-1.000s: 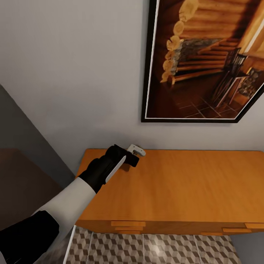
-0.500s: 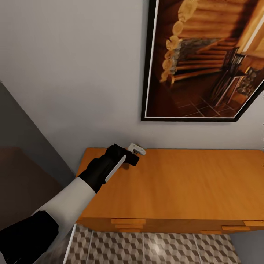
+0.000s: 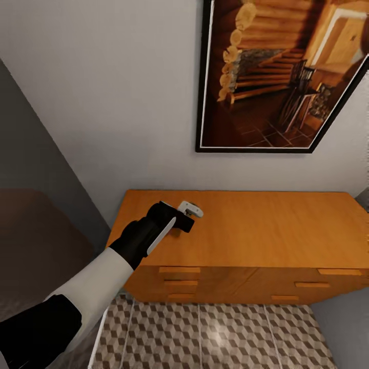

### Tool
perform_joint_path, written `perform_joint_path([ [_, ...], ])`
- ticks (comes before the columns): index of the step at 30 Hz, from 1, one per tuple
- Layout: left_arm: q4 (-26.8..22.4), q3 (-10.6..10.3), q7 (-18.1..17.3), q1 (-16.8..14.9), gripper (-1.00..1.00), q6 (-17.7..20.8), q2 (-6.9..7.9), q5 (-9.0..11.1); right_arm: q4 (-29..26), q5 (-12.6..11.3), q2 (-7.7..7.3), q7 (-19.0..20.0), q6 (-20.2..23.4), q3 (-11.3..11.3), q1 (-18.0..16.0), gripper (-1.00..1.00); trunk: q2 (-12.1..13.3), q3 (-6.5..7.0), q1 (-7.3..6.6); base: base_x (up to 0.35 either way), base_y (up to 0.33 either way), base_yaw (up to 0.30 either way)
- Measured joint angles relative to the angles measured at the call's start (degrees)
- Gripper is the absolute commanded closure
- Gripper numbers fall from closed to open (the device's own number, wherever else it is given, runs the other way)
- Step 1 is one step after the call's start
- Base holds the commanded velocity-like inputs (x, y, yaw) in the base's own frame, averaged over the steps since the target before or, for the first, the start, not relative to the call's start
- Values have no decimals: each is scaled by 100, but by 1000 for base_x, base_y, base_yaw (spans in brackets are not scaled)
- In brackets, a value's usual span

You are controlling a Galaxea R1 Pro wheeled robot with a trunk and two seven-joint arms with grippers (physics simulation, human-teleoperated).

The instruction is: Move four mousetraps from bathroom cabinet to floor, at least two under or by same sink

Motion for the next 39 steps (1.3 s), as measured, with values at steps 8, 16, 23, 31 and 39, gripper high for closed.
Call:
perform_joint_path([
  [8, 44, -4, -3, 0, 100, 0, 21, -3, 0, -1, 0, 0, 0, 0, -2, 100, 0, 0, 0, -335, 0, 0],
  [16, 62, -8, -8, 0, 100, 0, 51, 0, 0, -4, 0, 0, 0, 0, -1, 100, 0, 0, 0, -335, 0, 0],
  [23, 107, -8, -9, 0, 100, 0, 53, 9, 0, -1, 0, 1, 0, 0, 0, 100, 0, 0, 0, -335, 0, 0],
  [31, 119, -8, -9, 0, 100, -3, 53, 10, 0, 0, 0, 0, 0, 0, 1, 100, 0, 0, 0, -335, 0, 0],
  [39, 128, -8, -9, 0, 100, -8, 59, 9, 0, -2, 0, 0, 0, 0, 1, 100, 0, 0, 0, -337, 0, 0],
])
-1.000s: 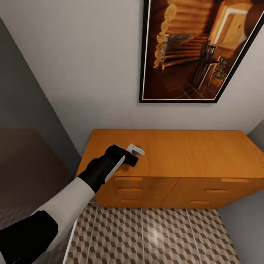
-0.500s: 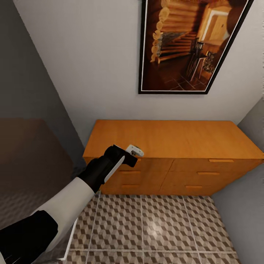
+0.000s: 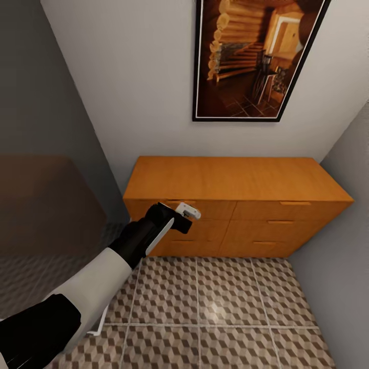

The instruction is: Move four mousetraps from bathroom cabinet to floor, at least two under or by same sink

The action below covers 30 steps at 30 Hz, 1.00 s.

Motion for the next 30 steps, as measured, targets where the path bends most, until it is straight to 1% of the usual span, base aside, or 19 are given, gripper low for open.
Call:
perform_joint_path([
  [4, 6, 0, 0, 0, 100, 0, 2, 0, 0, 2, 0, 0, 0, 0, -3, 100, 0, 0, 0, -309, 0, 0],
  [7, 62, 0, 0, 0, 100, -2, -2, 0, 0, 2, 0, 0, 0, 0, -4, 100, -1, 0, -2, -177, 0, 0],
  [17, 366, -14, -19, 9, 100, -33, -7, -2, 0, 3, 0, 0, 0, 1, 1, 100, 0, 0, -4, -24, 0, 0],
  [19, 434, -19, -29, 103, 100, -49, -7, 2, 0, 2, 0, 0, 0, 1, 1, 100, 0, 0, -4, -1, 0, 0],
  [21, 467, -22, -30, 283, 100, -95, -7, 8, 0, 2, 0, 0, 0, 1, -1, 100, 0, -1, -4, 0, 0, 0],
  [23, 493, -23, -31, 448, 100, -250, -7, -1, 0, 1, 0, 0, 0, 1, 1, 100, 0, 0, -4, 0, 0, 0],
  [26, 682, -30, -24, 834, 100, -862, 0, -8, 0, 1, 0, 0, 0, 1, 1, 100, 0, -1, -4, 0, 0, 0],
  [27, 724, -30, -22, 904, 100, -979, 6, -20, 0, 2, 0, 0, 0, 1, 2, 100, 0, 0, -4, 0, 0, 0],
  [28, 848, -31, -19, 1081, 100, -1281, 46, -30, 0, -1, -1, 0, 0, 0, 3, 100, 0, -1, -4, 0, 0, 0],
  [29, 897, -30, -19, 1158, 100, -1382, 64, -38, 0, -1, -1, 0, 0, 1, 3, 100, 0, -1, -3, 0, 0, 0],
  [30, 992, -27, -19, 1282, 100, -1564, 96, -43, 0, -2, -3, 0, 0, 0, 1, 100, 0, -1, -4, 0, 0, 0],
])
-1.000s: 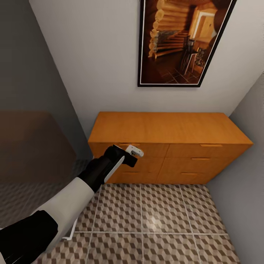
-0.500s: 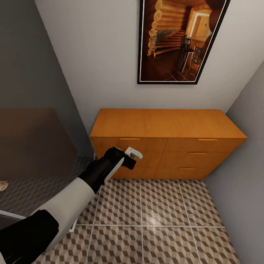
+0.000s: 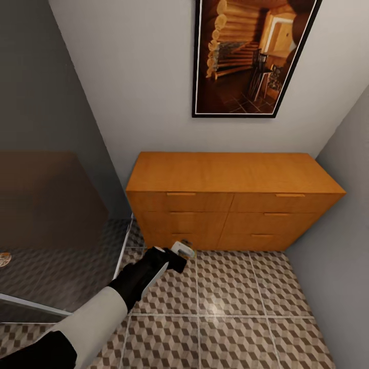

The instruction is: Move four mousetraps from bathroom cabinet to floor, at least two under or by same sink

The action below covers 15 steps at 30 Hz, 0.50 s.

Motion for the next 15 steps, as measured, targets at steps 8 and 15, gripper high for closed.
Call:
perform_joint_path([
  [8, 1255, 16, 29, 778, 100, -2116, 99, -39, -6, 1, -5, 0, 2, 0, -4, 100, 0, 0, 0, 0, 0, 0],
  [15, 2800, 35, 53, 1184, 100, -4127, 113, -13, -16, -2, -16, -15, 0, -5, -3, 100, -1, -1, 0, 0, 0, 0],
])
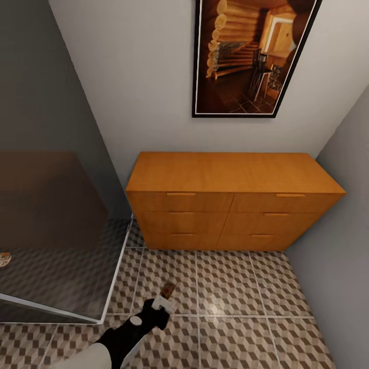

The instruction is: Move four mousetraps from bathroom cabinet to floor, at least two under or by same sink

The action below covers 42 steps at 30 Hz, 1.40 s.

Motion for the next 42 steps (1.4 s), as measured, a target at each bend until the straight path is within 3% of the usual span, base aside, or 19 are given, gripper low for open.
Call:
perform_joint_path([
  [5, 906, 14, 96, 211, 100, -822, 13, 73, -14, 4, -47, -11, -4, -15, 3, 100, 0, 1, 0, 0, 0, 0],
  [10, 1682, 38, 330, 446, 100, -2397, 37, 388, -198, 13, -66, -35, 45, -22, 4, 100, 0, 1, 0, 0, 0, 0],
  [13, 1806, 43, 541, 634, 100, -2924, 124, 519, -349, 11, -89, -36, 411, -25, 0, 100, 0, 1, 0, 0, 0, 0],
  [18, 1858, 38, 684, 897, 100, -3259, 304, 675, -1056, 16, -237, -27, 1449, -26, -4, 100, 0, 1, 0, 0, 0, 0],
  [23, 1868, 49, 714, 1101, 100, -3802, 463, 1267, -1998, 35, -424, -27, 2295, -25, -13, 100, 0, 1, 0, 0, 0, 0],
  [25, 1876, 43, 717, 1131, 100, -3902, 495, 1540, -2347, 40, -480, -24, 2579, -28, -19, 100, 0, 1, 0, 0, 0, 0],
  [27, 1877, 46, 718, 1155, 100, -3935, 517, 1681, -2565, 75, -500, -29, 2756, -31, -20, 100, 0, 1, 0, 0, 0, 0],
  [35, 1878, 43, 719, 1244, 100, -3973, 631, 2121, -2808, 599, -513, -65, 2926, -30, -22, 100, 0, 1, 0, 0, 0, 0],
  [42, 1877, 39, 719, 1346, 100, -4023, 638, 2216, -2840, 672, -542, -84, 2928, -53, -22, 100, 0, 1, 0, 0, 0, 0],
])
